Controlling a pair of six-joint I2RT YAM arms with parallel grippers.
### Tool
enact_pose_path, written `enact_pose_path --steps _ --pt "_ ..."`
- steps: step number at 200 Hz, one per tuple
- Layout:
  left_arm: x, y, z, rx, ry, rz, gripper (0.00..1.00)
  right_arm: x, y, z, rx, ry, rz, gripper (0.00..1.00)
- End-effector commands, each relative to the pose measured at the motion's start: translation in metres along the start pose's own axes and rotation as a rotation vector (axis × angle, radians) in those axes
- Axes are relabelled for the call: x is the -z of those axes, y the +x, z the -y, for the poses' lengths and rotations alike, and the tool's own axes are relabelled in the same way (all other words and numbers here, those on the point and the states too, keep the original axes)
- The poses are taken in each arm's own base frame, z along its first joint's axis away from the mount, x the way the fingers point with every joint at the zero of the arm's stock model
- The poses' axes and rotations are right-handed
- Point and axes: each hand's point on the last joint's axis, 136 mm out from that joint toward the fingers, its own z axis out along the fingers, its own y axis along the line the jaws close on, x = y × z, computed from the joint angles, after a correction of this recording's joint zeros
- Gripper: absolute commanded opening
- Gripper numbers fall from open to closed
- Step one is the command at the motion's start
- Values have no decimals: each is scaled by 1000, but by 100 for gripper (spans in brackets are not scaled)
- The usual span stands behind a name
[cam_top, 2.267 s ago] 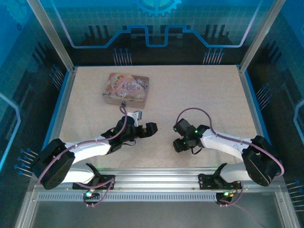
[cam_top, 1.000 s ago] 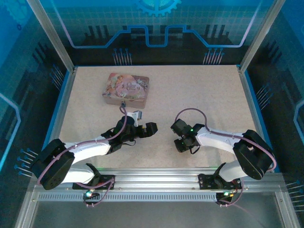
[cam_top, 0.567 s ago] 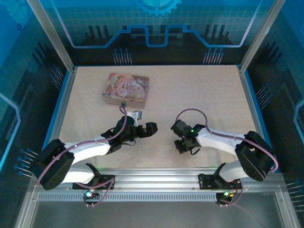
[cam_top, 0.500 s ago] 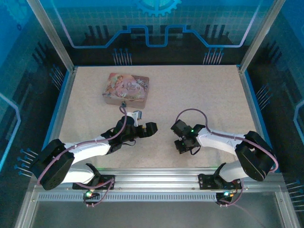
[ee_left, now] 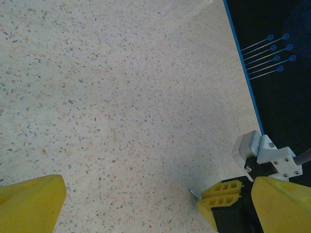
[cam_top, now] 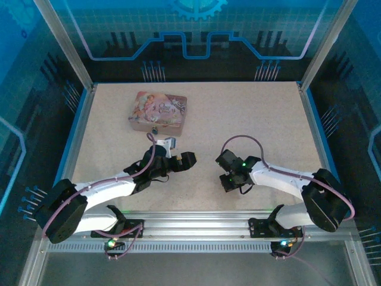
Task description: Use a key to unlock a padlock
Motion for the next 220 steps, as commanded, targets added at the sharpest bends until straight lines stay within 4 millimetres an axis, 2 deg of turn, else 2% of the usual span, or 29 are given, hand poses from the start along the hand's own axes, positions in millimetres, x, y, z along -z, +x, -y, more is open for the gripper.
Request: enact_pose_path --steps 1,28,57,117,122,141,220 --pt "6 -2 -7 32 -26 11 99 10 -7 -2 24 7 28 2" --pt "10 -5 -9 91 -19 11 99 18 -17 -7 42 -13 64 0" --pt "15 -8 -8 231 12 2 99 30 -30 -13 62 -35 104 0" --pt "23 -18 26 444 154 -17 99 68 -69 -42 77 -165 239 0" --pt "23 -20 28 463 172 -15 99 79 -81 -48 73 -188 276 0" --pt "25 -26 37 537 227 -4 98 95 -96 -59 62 -244 328 0" --pt "31 -63 77 716 494 89 98 165 -150 -101 -63 -516 535 0"
